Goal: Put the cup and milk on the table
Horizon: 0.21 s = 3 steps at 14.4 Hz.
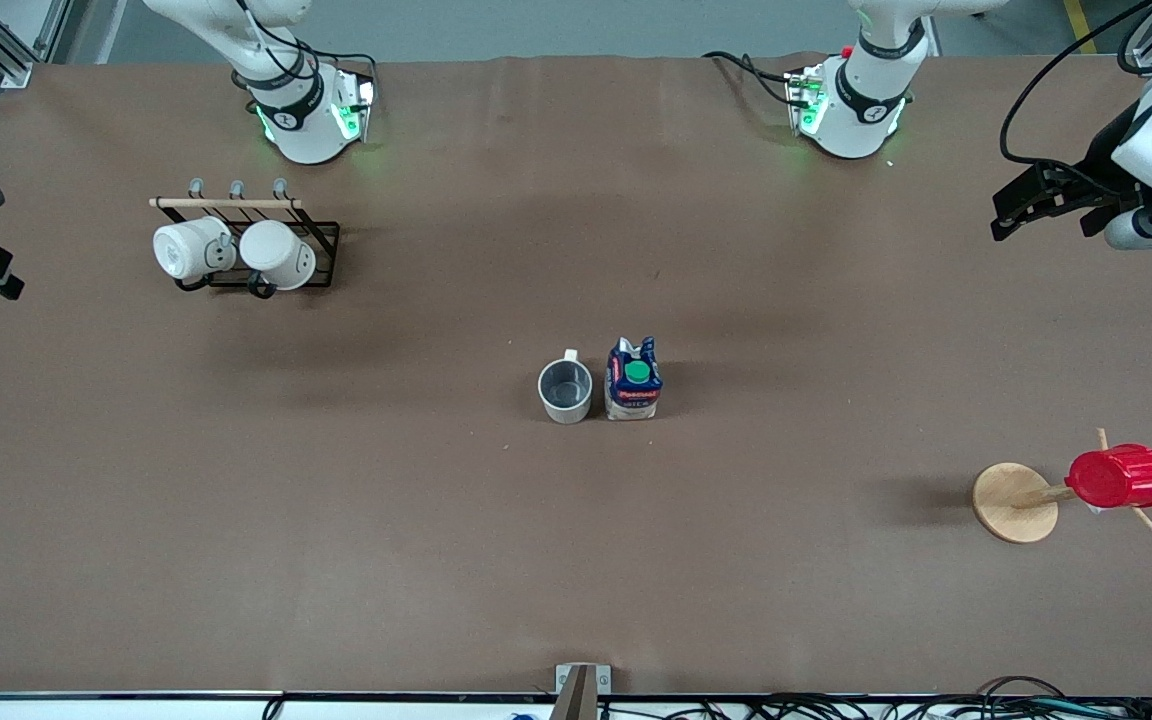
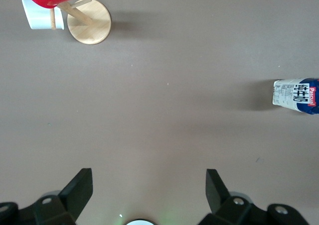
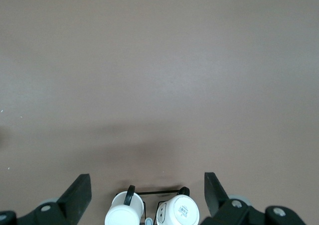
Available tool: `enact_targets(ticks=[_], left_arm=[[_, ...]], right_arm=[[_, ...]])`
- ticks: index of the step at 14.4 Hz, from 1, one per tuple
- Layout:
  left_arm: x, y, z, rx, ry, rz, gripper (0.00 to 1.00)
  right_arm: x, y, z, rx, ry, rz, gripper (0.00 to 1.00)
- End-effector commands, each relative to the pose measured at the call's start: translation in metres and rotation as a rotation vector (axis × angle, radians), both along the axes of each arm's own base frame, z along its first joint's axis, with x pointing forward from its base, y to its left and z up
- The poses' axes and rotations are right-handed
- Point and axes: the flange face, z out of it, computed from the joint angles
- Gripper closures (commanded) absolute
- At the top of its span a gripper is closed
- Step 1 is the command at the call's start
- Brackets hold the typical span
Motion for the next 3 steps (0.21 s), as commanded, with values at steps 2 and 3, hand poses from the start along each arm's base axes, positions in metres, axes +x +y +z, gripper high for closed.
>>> enact_targets(ticks=[2,3], left_arm=[[0.0037,0.0002,0.0032,0.018,-0.008,-0.021,0.0],[0.0037,0.0017,0.0031,0.017,-0.006,-0.018,0.0]], right_arm=[[-0.0085,-0.005,-0.0002,-0.011,0.027,-0.041,0.0],[-0.009,-0.0066,-0.0005,-0.011,0.03,-0.044,0.0]])
